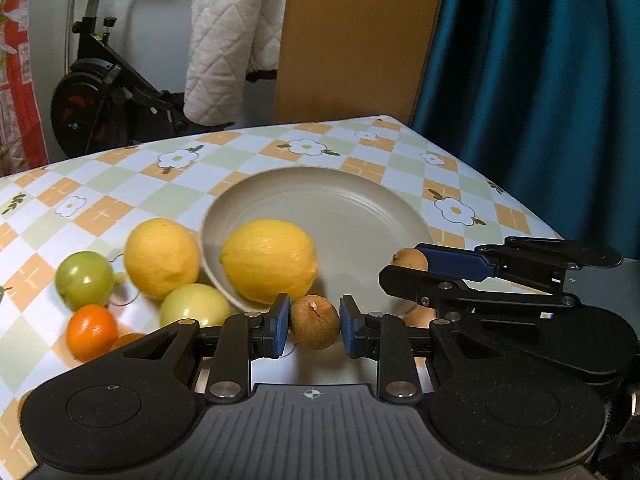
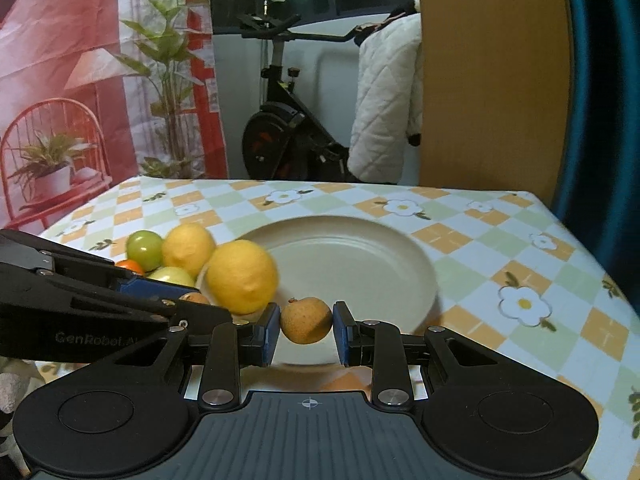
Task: Organize fruits
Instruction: 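Carry the small brown fruits onto the plate with both tools and open them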
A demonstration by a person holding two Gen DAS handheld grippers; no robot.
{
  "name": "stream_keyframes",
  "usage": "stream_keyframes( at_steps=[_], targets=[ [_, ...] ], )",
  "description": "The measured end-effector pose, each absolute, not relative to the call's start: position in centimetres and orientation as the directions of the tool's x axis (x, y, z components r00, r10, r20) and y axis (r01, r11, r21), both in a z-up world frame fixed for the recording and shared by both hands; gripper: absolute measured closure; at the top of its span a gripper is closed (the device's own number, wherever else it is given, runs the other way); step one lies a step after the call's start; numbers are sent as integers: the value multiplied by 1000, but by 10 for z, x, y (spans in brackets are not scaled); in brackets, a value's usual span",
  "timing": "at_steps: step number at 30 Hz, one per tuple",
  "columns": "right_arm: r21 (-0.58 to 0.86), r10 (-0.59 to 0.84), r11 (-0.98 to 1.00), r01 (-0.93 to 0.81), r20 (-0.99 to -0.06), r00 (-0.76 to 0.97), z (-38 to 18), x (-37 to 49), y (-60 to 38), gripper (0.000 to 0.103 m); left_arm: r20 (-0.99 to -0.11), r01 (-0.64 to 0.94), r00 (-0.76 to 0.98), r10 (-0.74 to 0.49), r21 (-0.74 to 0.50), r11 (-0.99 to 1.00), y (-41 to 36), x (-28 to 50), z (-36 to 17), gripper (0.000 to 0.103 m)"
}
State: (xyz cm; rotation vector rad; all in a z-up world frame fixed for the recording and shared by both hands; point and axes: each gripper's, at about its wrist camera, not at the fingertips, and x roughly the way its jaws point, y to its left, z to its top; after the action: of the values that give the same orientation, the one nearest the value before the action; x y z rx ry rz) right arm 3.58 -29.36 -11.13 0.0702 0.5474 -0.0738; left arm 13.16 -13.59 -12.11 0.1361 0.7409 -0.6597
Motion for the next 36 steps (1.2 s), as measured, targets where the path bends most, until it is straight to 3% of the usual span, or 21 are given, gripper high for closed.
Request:
stream_keyframes(
  at_steps=[15,36],
  targets=[
    [55,-76,991,125,-542,837,-126,49,-318,77,-687,604,528,-499,-110,789,-154,148,-128,75],
    [13,-95,992,124,-562,822,-135,73,-325,77,-713,502,581,-392,-65,863,-153,181,-134,75]
  ],
)
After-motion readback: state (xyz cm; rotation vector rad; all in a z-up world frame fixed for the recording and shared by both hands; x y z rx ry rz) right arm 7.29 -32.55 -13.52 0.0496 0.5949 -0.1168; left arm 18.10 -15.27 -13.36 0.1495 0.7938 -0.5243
